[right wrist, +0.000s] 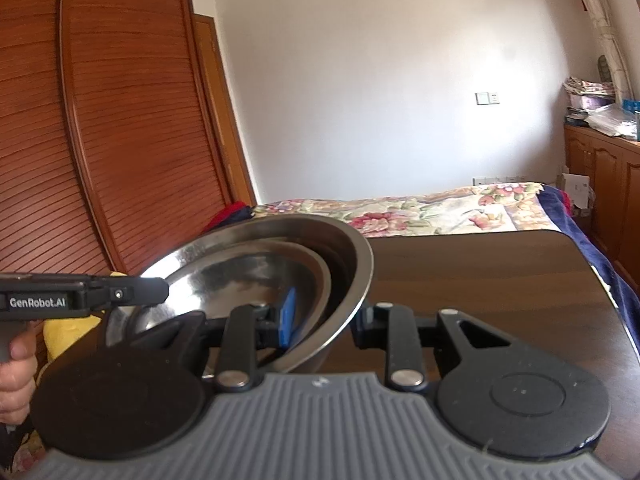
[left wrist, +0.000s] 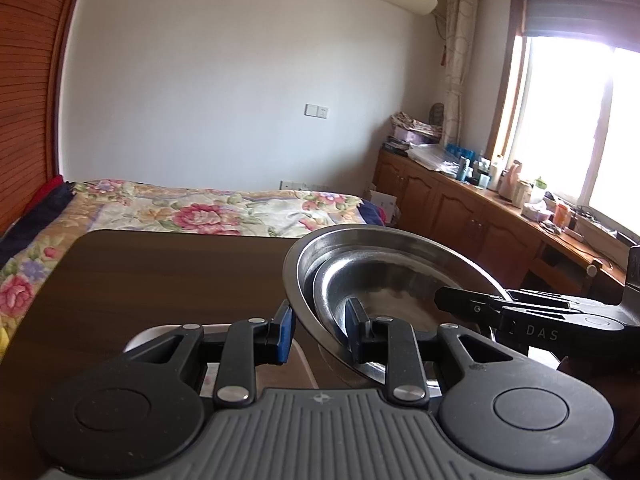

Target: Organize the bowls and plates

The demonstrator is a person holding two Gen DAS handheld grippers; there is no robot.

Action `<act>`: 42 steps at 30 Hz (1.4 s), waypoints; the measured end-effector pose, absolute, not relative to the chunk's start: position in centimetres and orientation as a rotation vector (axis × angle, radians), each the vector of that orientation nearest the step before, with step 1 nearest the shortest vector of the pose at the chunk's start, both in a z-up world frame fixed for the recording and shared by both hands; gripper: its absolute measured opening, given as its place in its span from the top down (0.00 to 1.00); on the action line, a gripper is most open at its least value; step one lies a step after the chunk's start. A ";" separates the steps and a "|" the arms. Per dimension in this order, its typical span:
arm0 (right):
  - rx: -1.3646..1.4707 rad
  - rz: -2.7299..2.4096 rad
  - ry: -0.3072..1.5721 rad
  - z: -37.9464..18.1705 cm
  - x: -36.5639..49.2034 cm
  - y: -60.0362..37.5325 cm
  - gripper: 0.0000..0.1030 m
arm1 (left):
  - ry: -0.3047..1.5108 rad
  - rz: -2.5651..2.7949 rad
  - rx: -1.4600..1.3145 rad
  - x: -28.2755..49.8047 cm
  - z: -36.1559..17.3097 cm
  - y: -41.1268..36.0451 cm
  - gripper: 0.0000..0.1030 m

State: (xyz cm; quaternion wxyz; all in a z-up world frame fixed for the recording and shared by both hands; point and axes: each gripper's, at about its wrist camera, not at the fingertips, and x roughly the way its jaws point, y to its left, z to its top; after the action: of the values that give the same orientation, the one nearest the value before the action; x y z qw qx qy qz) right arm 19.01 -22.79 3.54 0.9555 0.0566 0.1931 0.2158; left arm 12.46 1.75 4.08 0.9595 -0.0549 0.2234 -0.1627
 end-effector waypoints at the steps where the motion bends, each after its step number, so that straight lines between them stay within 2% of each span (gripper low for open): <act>1: 0.112 0.445 0.393 3.6 19.1 -22.4 0.71 | 0.450 -0.322 -0.115 12.3 4.1 2.2 0.47; 24: 0.061 0.578 0.443 2.8 20.2 -14.8 0.71 | 0.469 -0.170 -0.175 11.0 3.0 9.3 0.47; 42: 0.062 0.584 0.493 0.8 19.7 -13.1 0.71 | 0.525 -0.136 -0.171 10.9 0.9 10.0 0.47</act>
State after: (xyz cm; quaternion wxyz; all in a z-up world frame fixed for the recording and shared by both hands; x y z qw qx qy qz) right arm 19.72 -13.09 0.80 0.9274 0.0304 0.2403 0.2849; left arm 10.95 10.01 0.85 0.9598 -0.0844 0.2591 -0.0671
